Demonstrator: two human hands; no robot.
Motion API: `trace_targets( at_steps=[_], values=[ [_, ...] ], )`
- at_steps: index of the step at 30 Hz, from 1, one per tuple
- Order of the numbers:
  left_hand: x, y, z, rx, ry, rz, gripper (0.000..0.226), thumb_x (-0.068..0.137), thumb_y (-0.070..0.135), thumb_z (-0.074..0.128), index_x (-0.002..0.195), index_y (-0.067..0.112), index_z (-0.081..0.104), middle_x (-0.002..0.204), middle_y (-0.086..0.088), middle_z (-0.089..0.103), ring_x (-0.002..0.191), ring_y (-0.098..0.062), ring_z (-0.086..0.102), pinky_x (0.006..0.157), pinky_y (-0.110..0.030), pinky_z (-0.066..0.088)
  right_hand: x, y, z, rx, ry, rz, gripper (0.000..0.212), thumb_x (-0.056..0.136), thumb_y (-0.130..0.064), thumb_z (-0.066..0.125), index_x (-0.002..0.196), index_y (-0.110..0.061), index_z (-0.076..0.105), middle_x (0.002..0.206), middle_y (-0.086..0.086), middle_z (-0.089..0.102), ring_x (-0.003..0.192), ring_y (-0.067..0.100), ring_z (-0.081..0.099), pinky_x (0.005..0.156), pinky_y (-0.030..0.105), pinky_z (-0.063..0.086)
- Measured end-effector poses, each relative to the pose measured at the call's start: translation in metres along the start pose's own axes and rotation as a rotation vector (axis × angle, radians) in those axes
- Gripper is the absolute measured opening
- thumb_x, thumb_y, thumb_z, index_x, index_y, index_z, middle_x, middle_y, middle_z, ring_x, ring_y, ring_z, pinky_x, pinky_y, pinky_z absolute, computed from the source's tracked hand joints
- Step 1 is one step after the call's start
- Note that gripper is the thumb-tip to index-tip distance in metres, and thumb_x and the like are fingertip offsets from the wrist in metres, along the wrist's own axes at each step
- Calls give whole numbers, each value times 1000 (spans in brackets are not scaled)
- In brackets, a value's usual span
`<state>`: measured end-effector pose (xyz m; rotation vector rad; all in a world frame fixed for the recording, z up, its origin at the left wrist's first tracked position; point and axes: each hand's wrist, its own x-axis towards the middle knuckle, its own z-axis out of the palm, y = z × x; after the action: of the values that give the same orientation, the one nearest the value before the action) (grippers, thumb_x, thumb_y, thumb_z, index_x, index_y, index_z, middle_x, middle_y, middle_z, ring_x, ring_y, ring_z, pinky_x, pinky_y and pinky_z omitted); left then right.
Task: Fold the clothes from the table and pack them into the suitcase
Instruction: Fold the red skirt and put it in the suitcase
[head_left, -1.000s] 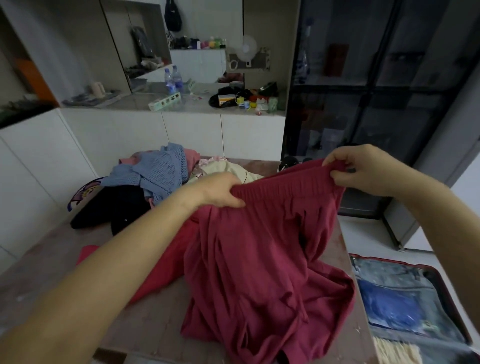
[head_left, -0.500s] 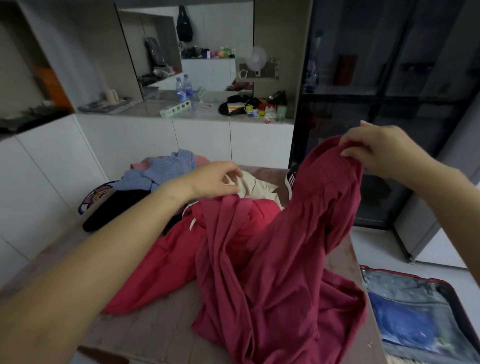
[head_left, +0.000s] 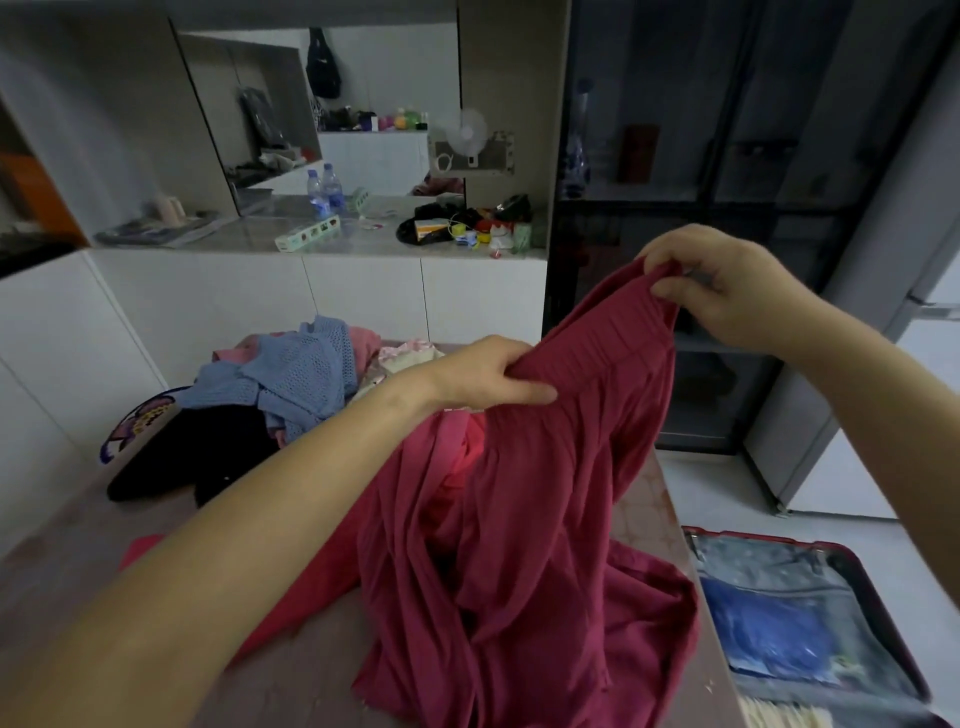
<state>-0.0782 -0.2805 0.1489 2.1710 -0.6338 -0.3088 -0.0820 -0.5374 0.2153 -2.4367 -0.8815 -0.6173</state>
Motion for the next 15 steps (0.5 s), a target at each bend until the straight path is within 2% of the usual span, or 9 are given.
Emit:
trace_targets(
  at_steps=[3,5,7,9,11,13,15],
  values=[
    [-7,-18,-6,109,-259,-167,20,82,11,73,99,18,67,95,8,70,83,-2,66,86,-18,52,0,6,-3,3,67,68,24,88,-1,59,97,-24,57,90,2,60,81,20,56,74,12,40],
    [-13,-29,-14,219,-290,-250,18,83,18,73,100,19,68,93,11,69,80,0,65,81,-11,49,2,13,-5,-66,100,114,17,89,-4,58,99,-18,61,84,0,59,77,18,54,68,17,40],
    [-18,-34,-33,274,-188,-245,24,85,24,70,108,18,67,95,13,67,81,4,61,72,-1,42,4,23,-6,-157,80,166,15,89,-7,59,103,-13,62,84,-1,58,77,20,54,72,25,38],
    [-24,-31,-61,257,-30,-223,28,86,27,68,112,17,65,100,9,66,88,-5,62,72,-1,43,5,35,-4,-254,9,176,14,89,-12,59,103,-15,61,88,2,60,83,25,57,80,33,41],
    [-30,-21,-91,259,88,-244,27,84,27,70,108,15,65,96,7,67,83,-8,63,67,-2,46,8,44,2,-371,-92,162,14,92,-17,55,105,-18,59,96,4,65,92,28,60,93,43,39],
    [-34,-9,-119,334,139,-262,21,81,26,73,98,18,65,90,7,66,79,-8,63,63,-8,49,13,47,9,-433,-115,163,16,94,-21,50,109,-18,57,98,5,67,96,26,61,104,44,30],
    [-37,1,-139,392,167,-276,14,81,23,74,89,22,63,88,4,67,76,-14,65,63,-19,56,22,45,13,-439,-70,153,22,94,-23,51,111,-12,57,95,12,68,95,31,62,103,44,32]
  ],
)
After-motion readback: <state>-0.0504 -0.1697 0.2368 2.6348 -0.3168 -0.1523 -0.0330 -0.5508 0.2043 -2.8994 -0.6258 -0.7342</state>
